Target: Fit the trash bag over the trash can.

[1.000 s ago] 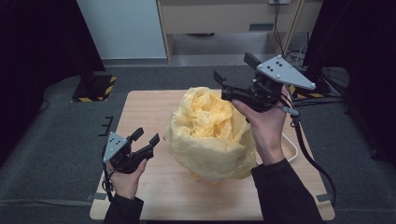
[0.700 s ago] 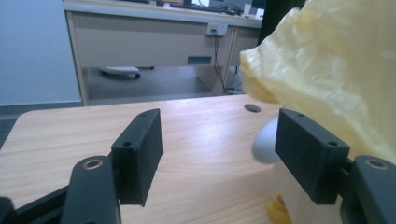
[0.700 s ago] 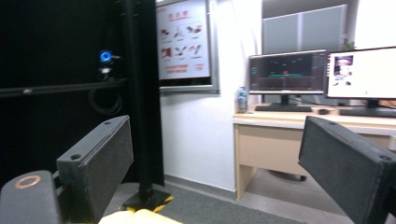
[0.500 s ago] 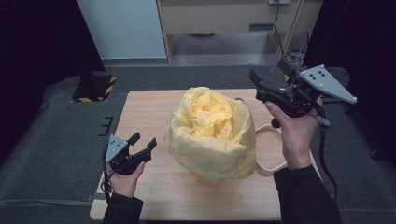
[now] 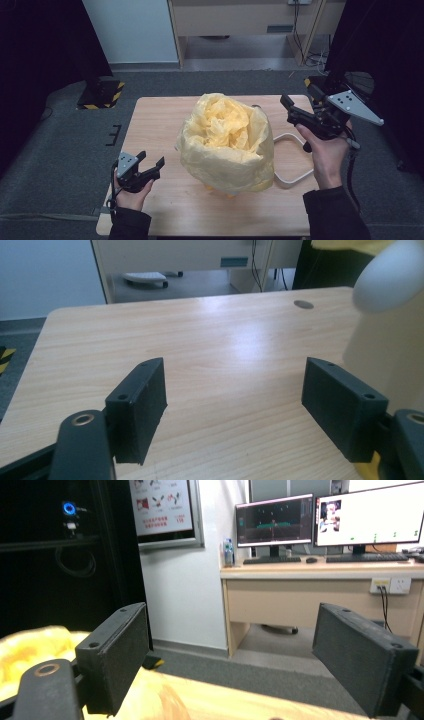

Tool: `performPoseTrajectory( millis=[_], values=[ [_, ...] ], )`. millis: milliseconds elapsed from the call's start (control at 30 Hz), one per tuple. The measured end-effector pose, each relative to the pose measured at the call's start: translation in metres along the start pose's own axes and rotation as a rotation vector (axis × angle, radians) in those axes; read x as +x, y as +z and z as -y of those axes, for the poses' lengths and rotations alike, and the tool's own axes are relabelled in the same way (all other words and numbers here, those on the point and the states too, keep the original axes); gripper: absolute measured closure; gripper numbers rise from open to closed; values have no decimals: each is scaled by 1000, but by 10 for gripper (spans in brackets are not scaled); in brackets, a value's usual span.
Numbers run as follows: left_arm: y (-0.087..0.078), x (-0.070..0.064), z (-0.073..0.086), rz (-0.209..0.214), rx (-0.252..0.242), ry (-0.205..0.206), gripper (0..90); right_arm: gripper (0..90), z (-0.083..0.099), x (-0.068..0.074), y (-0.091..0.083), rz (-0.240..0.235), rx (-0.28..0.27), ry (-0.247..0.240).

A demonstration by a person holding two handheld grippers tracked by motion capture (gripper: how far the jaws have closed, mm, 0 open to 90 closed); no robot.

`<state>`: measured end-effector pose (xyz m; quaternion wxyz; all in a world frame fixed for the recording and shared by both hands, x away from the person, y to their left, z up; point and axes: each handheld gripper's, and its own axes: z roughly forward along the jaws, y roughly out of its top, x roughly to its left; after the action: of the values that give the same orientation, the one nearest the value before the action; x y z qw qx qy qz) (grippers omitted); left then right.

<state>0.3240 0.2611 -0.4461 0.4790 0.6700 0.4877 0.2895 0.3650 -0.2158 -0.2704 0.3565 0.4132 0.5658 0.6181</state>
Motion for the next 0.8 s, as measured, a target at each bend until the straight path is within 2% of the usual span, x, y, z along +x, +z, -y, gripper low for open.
performPoseTrajectory(
  millis=[133,333,367,467,533,800],
  values=[
    [2,1,6,-8,19,5,241,150,18,-10,-2,19,36,-10],
    [4,3,15,-14,44,-1,227,150,47,-27,-3,35,91,20],
    [5,3,16,-16,51,6,225,150,56,-31,-3,40,109,21],
    [8,2,19,-15,74,24,222,148,65,-34,-3,42,118,25],
    [10,3,20,-5,84,18,221,145,76,-37,-4,41,135,18],
    [13,2,22,6,100,14,220,141,119,-52,-8,55,236,14]
  ],
)
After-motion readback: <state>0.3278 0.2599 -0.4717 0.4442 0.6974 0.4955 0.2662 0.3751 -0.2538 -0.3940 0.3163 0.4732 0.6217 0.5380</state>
